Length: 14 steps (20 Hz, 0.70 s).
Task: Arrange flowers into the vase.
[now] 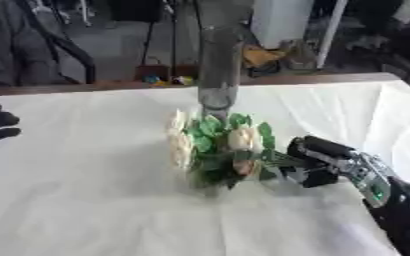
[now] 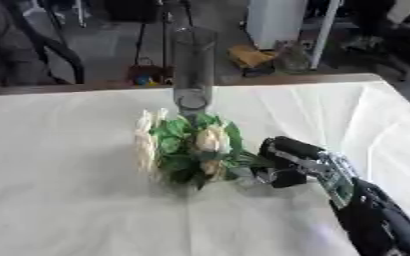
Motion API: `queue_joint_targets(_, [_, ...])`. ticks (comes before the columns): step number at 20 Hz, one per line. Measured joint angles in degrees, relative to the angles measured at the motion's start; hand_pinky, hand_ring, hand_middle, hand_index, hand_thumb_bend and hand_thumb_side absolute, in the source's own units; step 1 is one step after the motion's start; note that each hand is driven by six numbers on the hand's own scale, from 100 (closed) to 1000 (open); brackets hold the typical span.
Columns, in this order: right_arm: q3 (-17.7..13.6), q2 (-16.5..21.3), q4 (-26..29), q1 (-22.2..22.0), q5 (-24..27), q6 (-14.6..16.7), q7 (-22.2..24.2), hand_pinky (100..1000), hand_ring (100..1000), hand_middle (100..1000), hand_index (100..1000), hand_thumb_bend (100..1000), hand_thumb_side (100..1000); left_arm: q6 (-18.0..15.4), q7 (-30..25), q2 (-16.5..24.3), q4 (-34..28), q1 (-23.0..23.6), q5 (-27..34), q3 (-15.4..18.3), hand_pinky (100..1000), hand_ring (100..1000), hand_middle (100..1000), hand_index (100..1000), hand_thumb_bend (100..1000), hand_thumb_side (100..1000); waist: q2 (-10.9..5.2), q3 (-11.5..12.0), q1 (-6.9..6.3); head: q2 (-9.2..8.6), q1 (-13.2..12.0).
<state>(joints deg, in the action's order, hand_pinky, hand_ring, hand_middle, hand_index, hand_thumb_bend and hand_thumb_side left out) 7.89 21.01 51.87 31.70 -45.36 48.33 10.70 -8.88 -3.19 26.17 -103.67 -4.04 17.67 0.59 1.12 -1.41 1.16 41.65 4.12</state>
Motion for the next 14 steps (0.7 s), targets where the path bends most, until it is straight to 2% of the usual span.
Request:
queue_joint_targets(2, [0.0, 0.0, 0.0, 0.0, -1.4, -0.1, -3.0, 100, 100, 100, 345, 100, 643, 0.0, 0.0, 0.0, 0.0, 0.0, 0.0, 0.0, 753, 737, 639, 766, 609, 934, 0.0, 0.0, 0.0, -0.01, 0.0])
queue_joint_targets(9, [-0.2, 0.0, 0.0, 0.3, -5.0, -0.6, -10.9, 100, 100, 100, 290, 100, 738, 0.0, 0.0, 0.0, 0.0, 0.0, 0.2, 0.0, 754, 736, 639, 766, 609, 934, -0.04, 0.0, 0.01, -0.44, 0.1])
queue_joint_targets(14, [-0.5, 0.0, 0.1, 1.8, -6.5, -1.1, -14.2, 100, 100, 100, 233, 100, 733, 0.0, 0.1, 0.0, 0.0, 0.0, 0.2, 0.0, 753, 736, 639, 766, 608, 933, -0.07, 0.0, 0.0, -0.46, 0.1])
